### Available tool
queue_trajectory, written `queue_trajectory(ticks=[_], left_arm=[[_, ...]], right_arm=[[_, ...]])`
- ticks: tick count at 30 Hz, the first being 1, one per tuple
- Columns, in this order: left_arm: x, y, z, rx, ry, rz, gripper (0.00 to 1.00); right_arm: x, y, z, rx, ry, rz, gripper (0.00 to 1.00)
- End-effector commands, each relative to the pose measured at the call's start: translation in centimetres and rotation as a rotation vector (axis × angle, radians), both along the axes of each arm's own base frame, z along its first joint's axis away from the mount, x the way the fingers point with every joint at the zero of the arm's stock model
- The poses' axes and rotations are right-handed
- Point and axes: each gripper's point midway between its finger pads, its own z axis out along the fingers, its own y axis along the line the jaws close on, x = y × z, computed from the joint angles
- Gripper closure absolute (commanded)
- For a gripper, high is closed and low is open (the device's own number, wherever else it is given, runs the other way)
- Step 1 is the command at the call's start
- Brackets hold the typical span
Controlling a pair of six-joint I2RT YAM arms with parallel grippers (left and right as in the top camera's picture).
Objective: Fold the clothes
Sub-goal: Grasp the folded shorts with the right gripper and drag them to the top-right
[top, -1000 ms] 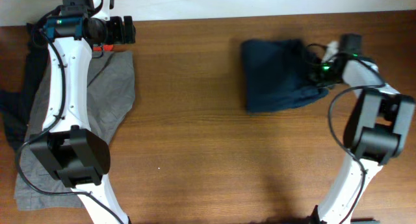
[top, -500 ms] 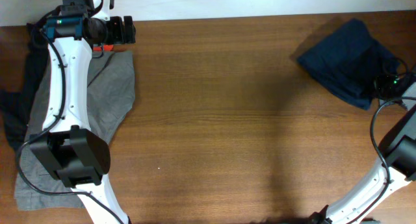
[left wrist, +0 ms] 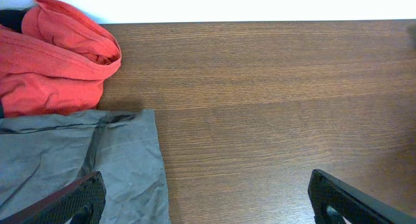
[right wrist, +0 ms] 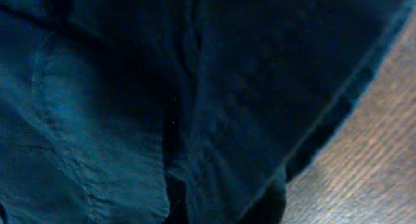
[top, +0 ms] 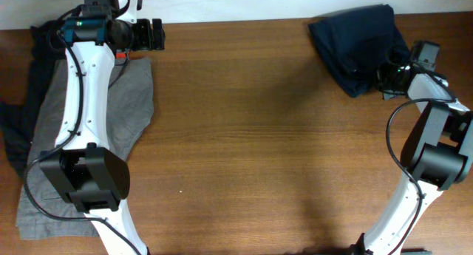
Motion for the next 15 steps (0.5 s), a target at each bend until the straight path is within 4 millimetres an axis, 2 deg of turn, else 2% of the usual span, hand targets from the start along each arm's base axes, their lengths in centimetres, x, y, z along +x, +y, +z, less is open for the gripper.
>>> queue_trajectory(ticks=[1,3,4,5,6,9,10,12,13,15], left_arm=[[-0.1,0.2,1.9,0.011,-0.043,-0.001,0.01],[0.0,0.2,1.8,0.012,-0.042,-0.001,0.01],[0.0,0.2,1.8,0.012,-0.042,0.000,0.01],[0.0,0.2,1.8,0.012,-0.042,0.000,0.01],[-0.1,0.2,1.8,0.012,-0.040,0.000,0.01],[-0.1,0.2,1.8,0.012,-0.040,0.000,0.01],[-0.1,0.2,1.8,0.012,-0.040,-0.001,0.01],[-0.1,0.2,1.8,0.012,-0.041,0.000,0.01],[-0.1,0.2,1.8,0.012,-0.041,0.000,0.01],[0.0,0.2,1.7,0.012,-0.039,0.000,0.01]], right_arm=[[0.4,0.5,2.2,-0.115,-0.114,0.258,0.78],[-0.2,1.2,4.4,-0.177,-0.138,0.373,0.66],[-0.9,1.4,5.3,-0.207,-0.134,0.421,0.56],[-1.6,1.5,6.0,-0.229,-0.116,0.449,0.51],[-2.6,1.6,6.7,-0.256,-0.088,0.477,0.40],[-4.5,2.1,8.4,-0.321,-0.062,0.577,0.37],[-4.5,2.7,9.6,-0.389,-0.102,0.674,0.36],[-3.7,3.8,10.7,-0.535,-0.166,0.844,0.33],[-3.3,4.0,10.8,-0.582,-0.169,0.871,0.31],[-1.5,2.9,10.5,-0.755,-0.111,0.853,0.17]])
